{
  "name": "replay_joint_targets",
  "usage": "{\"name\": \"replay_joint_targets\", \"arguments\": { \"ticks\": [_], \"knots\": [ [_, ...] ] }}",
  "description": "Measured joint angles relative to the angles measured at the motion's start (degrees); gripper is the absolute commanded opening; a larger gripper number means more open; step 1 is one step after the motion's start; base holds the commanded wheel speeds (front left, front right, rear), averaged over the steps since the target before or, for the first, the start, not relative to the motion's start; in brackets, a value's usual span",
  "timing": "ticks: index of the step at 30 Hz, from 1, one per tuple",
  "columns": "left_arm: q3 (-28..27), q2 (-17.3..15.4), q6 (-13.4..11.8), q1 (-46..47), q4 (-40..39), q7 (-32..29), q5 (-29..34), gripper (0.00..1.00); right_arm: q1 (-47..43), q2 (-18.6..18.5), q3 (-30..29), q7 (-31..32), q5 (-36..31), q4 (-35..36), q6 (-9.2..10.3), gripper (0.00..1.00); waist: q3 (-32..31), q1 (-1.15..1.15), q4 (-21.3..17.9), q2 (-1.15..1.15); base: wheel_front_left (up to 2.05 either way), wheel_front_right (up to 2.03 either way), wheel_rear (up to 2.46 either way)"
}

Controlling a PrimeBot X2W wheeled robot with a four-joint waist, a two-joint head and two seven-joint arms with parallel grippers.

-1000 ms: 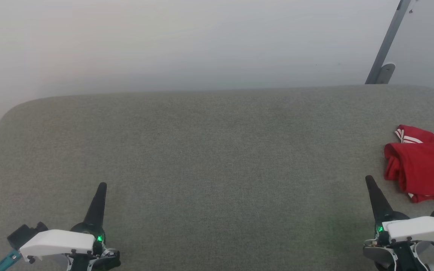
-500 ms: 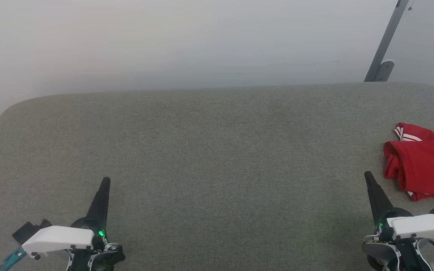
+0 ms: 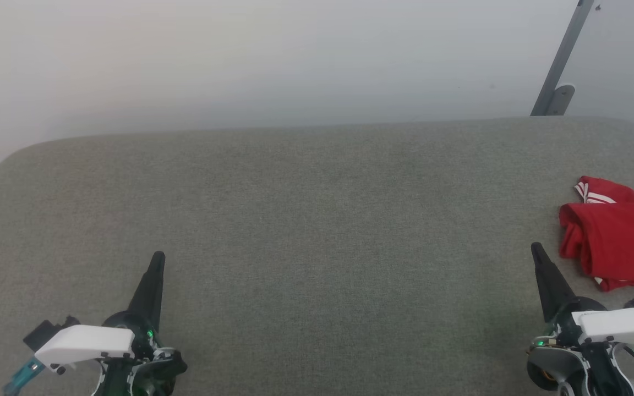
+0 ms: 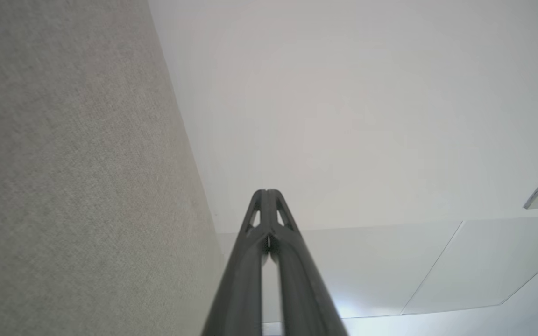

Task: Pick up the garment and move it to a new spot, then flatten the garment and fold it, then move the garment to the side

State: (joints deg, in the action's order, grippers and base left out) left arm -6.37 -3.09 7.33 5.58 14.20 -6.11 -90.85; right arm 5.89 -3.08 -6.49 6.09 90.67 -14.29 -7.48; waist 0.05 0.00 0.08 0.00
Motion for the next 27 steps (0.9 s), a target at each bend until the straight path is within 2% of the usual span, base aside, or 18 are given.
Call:
{"name": "replay_joint_targets", "arguments": {
  "ticks": [27],
  "knots": [
    [-0.1,0.2,0.0,0.4,-0.1,-0.4,-1.5,0.0,0.2,0.1,0.0,0.5,1.6,0.1,0.0,0.0,0.1,0.0,-0.1,0.0,0.0,0.0,0.0]
  ]
}}
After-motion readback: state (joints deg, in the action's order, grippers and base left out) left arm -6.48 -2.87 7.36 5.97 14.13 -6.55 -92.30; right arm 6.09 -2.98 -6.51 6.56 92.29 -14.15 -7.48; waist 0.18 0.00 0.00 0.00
